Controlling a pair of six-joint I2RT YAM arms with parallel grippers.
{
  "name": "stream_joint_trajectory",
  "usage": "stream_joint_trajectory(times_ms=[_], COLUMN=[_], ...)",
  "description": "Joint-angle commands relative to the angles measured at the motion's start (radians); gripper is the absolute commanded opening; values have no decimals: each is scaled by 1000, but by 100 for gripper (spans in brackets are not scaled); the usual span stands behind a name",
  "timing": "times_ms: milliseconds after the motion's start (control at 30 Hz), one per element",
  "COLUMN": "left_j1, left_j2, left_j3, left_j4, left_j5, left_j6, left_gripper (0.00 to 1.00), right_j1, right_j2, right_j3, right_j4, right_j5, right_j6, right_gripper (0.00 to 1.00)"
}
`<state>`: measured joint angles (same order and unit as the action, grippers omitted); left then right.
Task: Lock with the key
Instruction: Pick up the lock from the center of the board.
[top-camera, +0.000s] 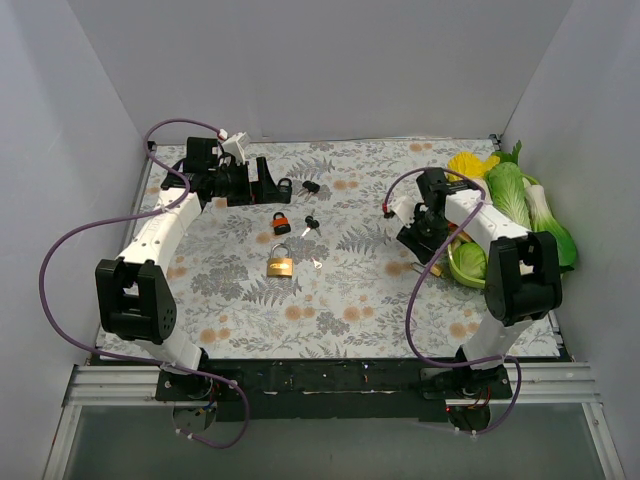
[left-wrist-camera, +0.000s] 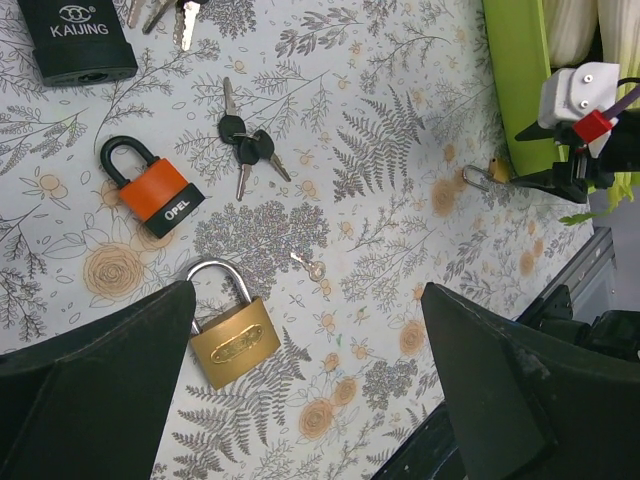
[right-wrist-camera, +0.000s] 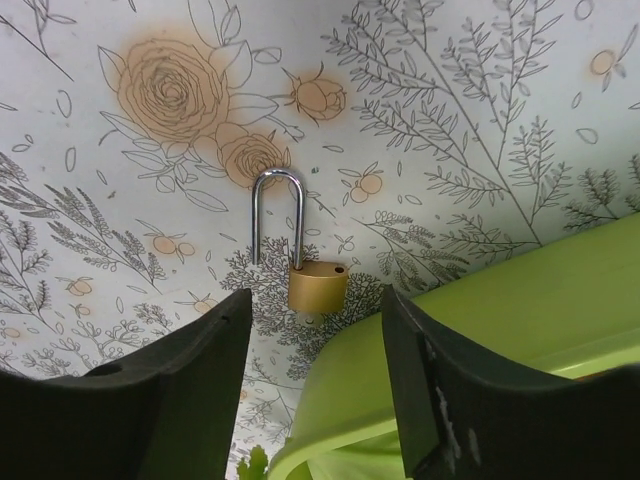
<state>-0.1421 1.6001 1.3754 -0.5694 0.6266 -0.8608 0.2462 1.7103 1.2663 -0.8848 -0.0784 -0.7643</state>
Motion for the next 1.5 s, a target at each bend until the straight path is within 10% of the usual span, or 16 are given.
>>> stream_joint_trajectory(times_ms=[0,567,767,1467], left_j1=[6,6,6,12], left_j2=[-9,-31,-29,-40], left_j3=[30,5,16,-121], left_j4=[-6,-14,-27,54], left_j5=[19,-2,-18,198], left_j6=[9,9,17,-10], left_gripper=[98,98,98,98], right_j1=[2,5,47,228], right_j2=[18,87,98,-18], right_j3=[-48,-147,-133,110], right_j4=[35,144,152,35], right_j5=[54,25,-14,-297], right_j6=[-52,-47,-49,86], right_gripper=[59,40,1,1])
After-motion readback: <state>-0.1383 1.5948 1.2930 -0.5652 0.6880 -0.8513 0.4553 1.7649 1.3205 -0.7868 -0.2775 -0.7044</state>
